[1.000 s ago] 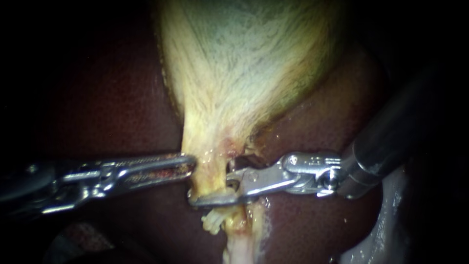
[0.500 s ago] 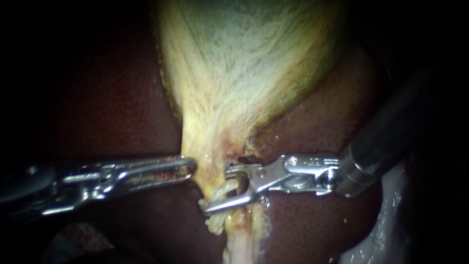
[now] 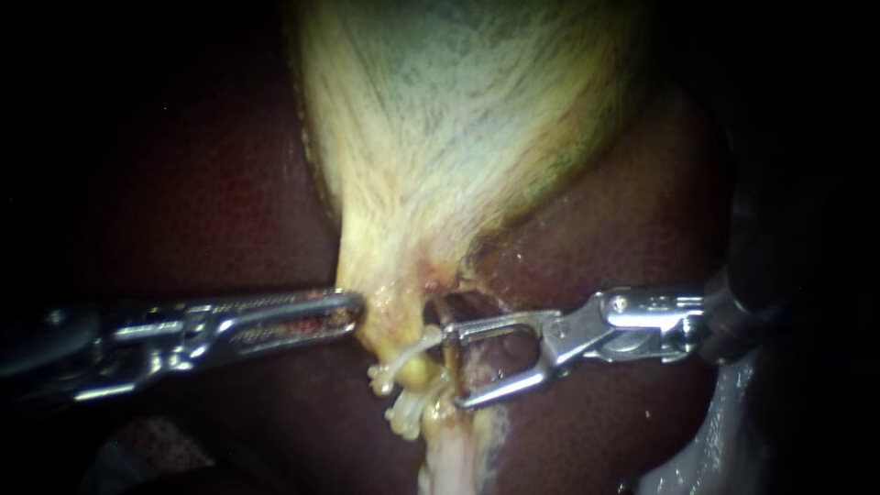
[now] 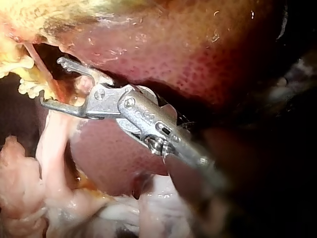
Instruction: Going back third clip left tube
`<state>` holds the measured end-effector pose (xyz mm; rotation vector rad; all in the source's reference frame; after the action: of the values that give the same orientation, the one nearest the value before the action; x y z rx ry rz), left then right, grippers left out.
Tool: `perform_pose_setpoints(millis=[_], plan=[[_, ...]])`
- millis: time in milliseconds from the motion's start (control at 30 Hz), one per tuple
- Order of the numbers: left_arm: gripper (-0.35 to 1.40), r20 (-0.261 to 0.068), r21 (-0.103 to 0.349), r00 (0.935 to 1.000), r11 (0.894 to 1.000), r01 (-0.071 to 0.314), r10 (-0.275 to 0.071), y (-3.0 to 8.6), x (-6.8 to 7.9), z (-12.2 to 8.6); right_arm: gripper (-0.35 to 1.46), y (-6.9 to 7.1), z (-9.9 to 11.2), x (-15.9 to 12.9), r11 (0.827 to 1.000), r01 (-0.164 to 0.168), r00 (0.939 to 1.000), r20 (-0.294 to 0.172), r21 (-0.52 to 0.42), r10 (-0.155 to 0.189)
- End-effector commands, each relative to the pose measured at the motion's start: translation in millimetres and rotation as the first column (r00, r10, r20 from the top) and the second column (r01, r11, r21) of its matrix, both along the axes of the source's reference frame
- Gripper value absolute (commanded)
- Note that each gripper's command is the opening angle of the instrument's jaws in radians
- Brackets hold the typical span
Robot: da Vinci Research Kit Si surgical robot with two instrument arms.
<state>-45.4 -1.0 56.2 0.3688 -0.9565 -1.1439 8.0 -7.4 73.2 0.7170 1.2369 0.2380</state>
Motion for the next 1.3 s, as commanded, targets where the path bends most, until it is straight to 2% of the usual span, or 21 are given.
perform_pose_setpoints(millis=[33,300,467,833,1100,1300], plan=[[-0.35,0.000,0.000,1.0000,1.000,0.000,0.000,0.0,0.0,0.0,0.58,0.2,-0.2,-0.3,1.000,-0.008,1.0000,0.000,-0.009,0.008],[-0.35,0.001,0.000,1.0000,1.000,-0.001,0.001,0.1,0.1,0.3,0.60,2.8,-3.3,-3.7,0.996,-0.048,0.9988,-0.001,-0.079,0.048],[-0.35,0.000,-0.001,1.0000,1.000,0.000,0.000,0.2,-0.1,0.5,0.60,3.6,-5.0,-4.8,0.991,-0.065,0.9979,-0.001,-0.118,0.066],[-0.35,-0.002,-0.008,1.0000,1.000,0.005,-0.005,0.4,-1.4,2.7,0.60,3.5,-6.0,-5.0,0.988,-0.068,0.9977,-0.005,-0.142,0.068],[-0.35,-0.017,-0.004,0.9999,1.000,-0.002,0.001,0.4,-3.4,4.6,0.60,3.5,-6.0,-5.1,0.987,-0.067,0.9978,-0.008,-0.147,0.066],[-0.35,-0.018,-0.001,0.9998,1.000,-0.008,0.008,0.3,-4.1,5.0,0.60,3.4,-6.1,-5.1,0.986,-0.066,0.9978,-0.010,-0.152,0.065]])
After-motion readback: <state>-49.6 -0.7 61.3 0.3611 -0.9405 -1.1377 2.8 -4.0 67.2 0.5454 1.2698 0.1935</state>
